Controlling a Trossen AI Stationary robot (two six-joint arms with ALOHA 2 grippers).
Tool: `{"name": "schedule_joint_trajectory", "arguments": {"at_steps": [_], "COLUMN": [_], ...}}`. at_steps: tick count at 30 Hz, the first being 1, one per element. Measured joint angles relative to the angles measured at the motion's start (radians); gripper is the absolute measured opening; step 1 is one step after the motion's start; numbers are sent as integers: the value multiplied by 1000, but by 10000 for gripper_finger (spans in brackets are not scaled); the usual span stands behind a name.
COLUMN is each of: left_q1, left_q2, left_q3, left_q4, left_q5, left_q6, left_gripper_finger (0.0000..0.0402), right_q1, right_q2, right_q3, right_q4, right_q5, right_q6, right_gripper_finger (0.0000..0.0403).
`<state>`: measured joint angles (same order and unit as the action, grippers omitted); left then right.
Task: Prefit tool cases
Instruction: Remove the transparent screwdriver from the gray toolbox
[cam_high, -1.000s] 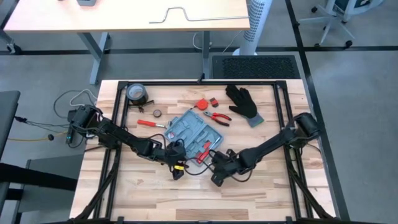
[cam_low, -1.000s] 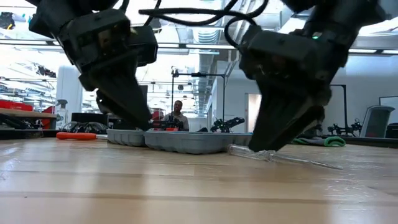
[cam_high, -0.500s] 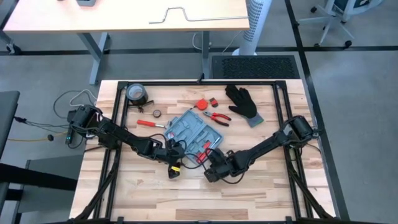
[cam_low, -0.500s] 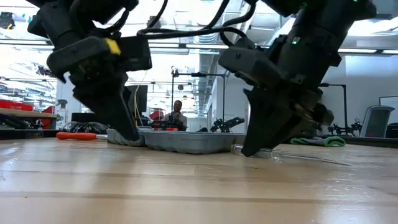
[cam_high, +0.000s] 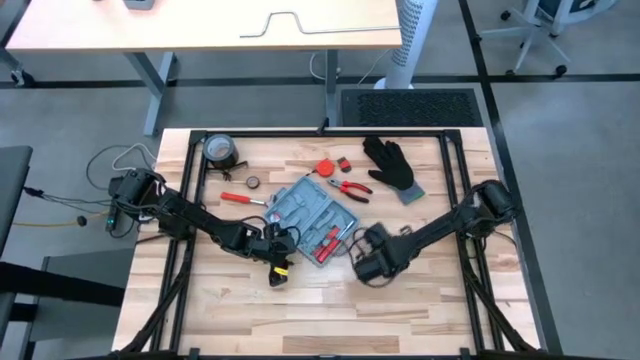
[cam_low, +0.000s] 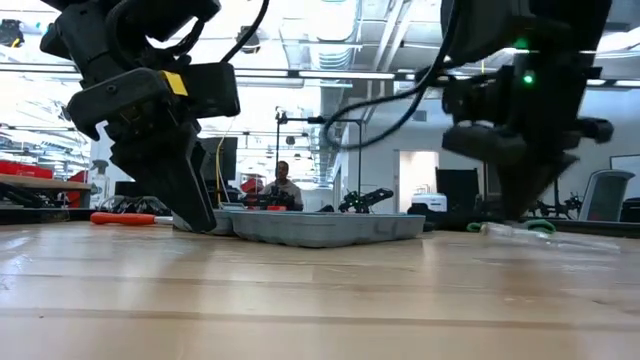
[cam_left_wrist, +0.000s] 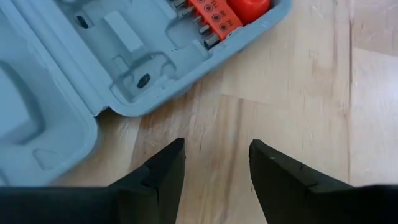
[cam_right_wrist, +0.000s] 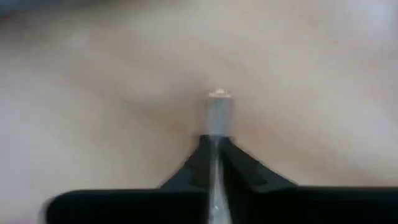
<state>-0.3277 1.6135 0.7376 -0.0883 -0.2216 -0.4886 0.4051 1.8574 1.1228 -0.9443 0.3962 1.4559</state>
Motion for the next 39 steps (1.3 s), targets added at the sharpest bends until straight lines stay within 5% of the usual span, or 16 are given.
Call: {"name": "schedule_joint_trajectory", "arguments": {"at_steps": [3,10,17,24,33,39], "left_q1": [-6,-12,-12,-12,-9,-9], "left_q2": [0,0,0,0,0,0], "left_q3": [0,0,0,0,0,0], "left_q4": [0,0,-1,-11,-10,-10], "left_q5": [0,0,0,-6,-25,-25], "left_q6": [4,9,10,10,48,49], "left_gripper_finger": [168,168,168,168,168,168], "right_q1": [-38,-226,-384,-265,-52,-121], "right_q2": [-78,-252,-328,-357,-293,-304], "right_q3": [-45,-248,-305,-303,-390,-453], "right_q4": [-37,236,312,303,390,410], "right_q5": [47,65,-26,-206,-218,-204], "right_q6": [-2,-136,-328,-320,2,69], "right_gripper_finger": [2,0,0,0,0,0]}}
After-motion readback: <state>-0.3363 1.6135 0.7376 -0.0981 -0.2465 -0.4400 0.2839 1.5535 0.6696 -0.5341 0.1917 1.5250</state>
